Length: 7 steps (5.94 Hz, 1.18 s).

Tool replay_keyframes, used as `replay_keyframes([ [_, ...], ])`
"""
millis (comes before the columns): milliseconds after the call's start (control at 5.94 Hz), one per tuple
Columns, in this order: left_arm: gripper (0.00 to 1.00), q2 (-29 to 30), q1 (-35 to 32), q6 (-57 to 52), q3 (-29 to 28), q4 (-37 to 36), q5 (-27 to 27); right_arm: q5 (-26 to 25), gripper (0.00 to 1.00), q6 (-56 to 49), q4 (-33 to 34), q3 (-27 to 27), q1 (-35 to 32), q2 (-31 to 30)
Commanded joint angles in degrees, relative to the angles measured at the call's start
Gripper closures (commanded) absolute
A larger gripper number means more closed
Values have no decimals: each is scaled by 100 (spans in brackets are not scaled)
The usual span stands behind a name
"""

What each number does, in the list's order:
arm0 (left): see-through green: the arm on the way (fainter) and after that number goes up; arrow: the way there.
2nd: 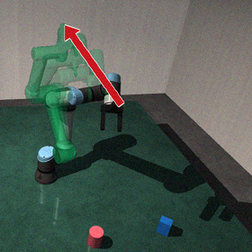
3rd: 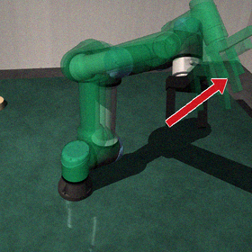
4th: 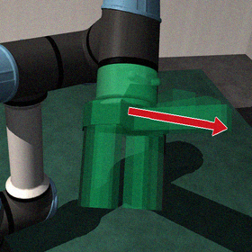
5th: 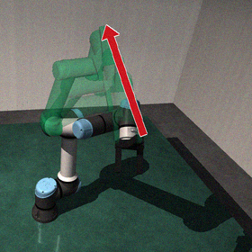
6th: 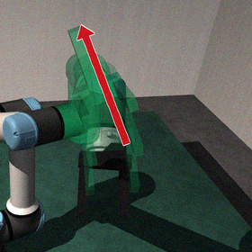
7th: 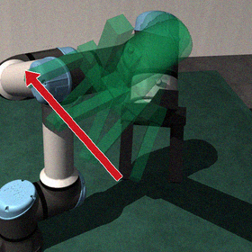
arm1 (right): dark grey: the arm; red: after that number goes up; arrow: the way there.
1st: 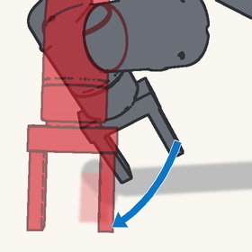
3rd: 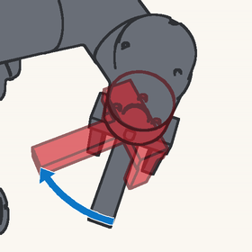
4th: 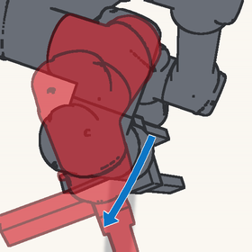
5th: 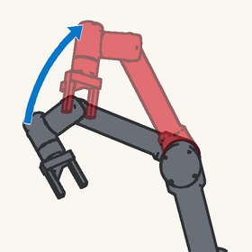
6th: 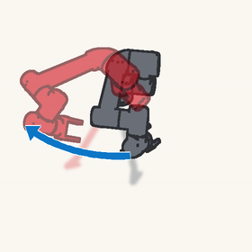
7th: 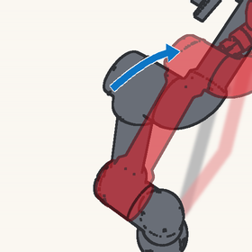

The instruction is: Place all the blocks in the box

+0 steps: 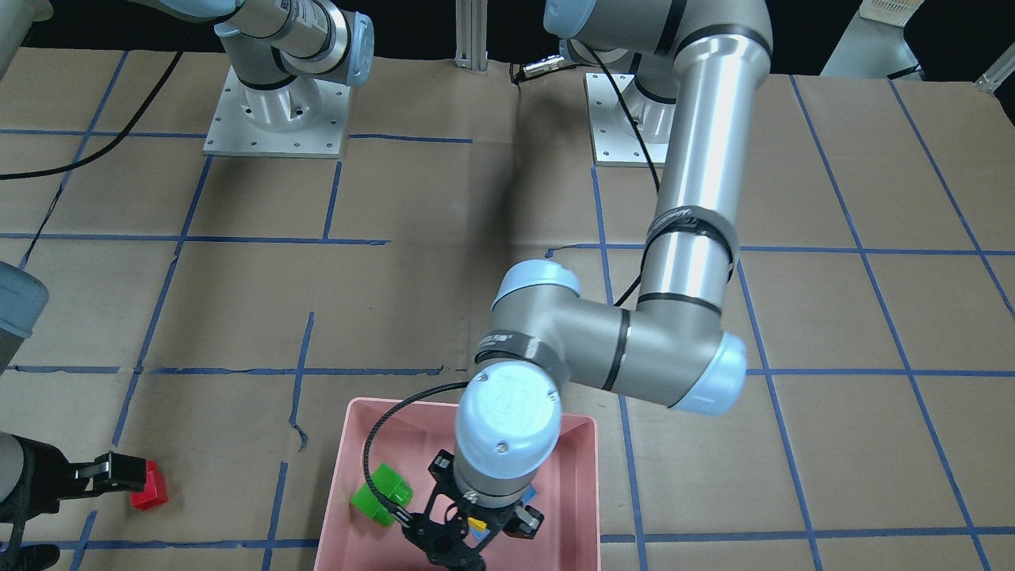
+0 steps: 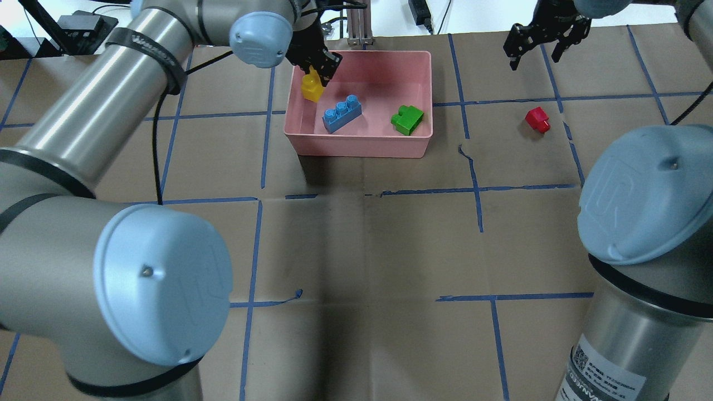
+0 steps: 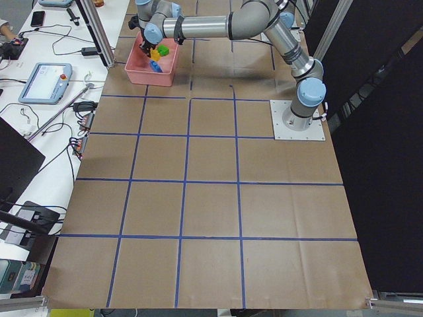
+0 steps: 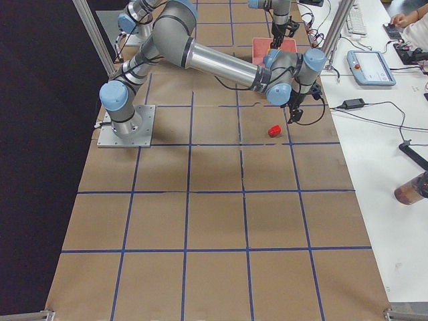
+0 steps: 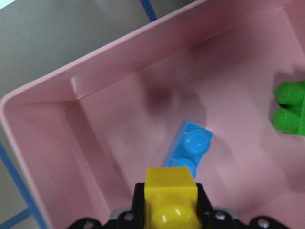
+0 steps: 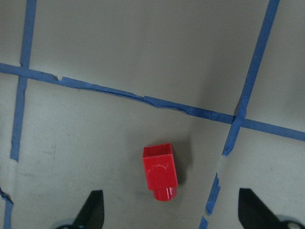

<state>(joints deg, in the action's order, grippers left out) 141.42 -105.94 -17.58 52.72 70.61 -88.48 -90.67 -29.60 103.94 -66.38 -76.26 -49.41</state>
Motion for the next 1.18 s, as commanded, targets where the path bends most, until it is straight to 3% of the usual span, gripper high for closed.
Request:
replay_keyframes([
  [0,76,264,-129,0,-60,-30,-3,40,1,-816,721,-680,93,62],
  [168,1,176,-120,-8,-43,31,-3,49,1,-845,732,-805,93,115],
  [505,0,141,-112,-8,-16,93,-11,32,2,-828,733,-938,93,186],
  [673,0,132,-112,-8,-7,93,-11,32,16,-784,732,-903,93,177],
  [1010,0,-130,37,-8,54,460,-20,32,18,-757,732,-894,93,177],
])
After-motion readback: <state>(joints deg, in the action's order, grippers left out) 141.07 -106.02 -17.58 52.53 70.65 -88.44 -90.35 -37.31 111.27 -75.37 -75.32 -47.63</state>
